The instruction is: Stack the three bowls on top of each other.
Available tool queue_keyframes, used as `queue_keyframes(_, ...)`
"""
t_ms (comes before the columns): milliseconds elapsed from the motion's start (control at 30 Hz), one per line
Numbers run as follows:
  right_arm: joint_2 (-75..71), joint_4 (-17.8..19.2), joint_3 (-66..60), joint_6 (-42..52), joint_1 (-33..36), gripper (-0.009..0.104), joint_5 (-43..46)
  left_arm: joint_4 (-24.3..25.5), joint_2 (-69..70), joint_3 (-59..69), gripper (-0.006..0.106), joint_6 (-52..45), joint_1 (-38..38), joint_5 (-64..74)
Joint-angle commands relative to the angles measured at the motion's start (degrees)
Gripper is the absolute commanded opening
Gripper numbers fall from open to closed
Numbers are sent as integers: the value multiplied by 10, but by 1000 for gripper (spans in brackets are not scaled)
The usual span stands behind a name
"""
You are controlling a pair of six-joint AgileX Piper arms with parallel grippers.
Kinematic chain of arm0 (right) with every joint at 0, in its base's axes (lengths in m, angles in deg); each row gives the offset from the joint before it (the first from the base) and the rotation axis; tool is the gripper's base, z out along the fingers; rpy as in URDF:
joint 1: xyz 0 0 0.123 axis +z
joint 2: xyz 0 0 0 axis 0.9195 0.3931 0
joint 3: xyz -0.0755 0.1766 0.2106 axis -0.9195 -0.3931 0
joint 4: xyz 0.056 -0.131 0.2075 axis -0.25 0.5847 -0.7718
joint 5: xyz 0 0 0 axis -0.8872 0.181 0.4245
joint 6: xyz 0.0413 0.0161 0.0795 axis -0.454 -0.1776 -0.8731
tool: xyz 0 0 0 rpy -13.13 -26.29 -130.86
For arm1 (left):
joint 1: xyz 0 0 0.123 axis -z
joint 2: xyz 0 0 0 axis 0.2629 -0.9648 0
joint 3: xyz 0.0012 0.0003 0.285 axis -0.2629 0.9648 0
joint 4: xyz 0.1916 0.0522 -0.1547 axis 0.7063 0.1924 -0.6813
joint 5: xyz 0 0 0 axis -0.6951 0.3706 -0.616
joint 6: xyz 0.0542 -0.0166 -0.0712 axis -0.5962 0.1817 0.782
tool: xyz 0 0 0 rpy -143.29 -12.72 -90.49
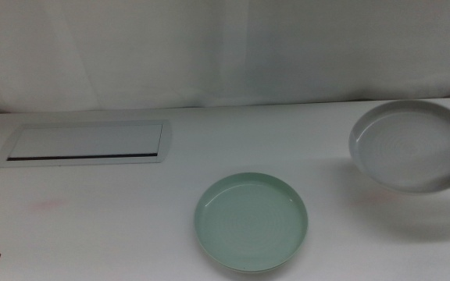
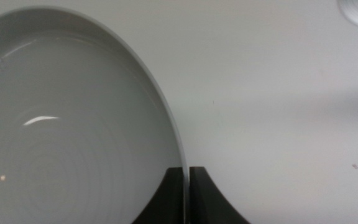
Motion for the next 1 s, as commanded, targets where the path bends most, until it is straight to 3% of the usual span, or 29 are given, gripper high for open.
queue_keyframes(0, -35, -21, -1, 6, -8, -2, -16, -3, 2, 23, -3, 5, 0, -6)
queue_keyframes(333, -121, -87, -1, 26, 10, -2, -90, -3, 2, 23, -3, 5, 0, -4)
queue_keyframes(967, -24, -87, -1, -100, 311, -2, 25, -3, 2, 23, -3, 5, 0, 0)
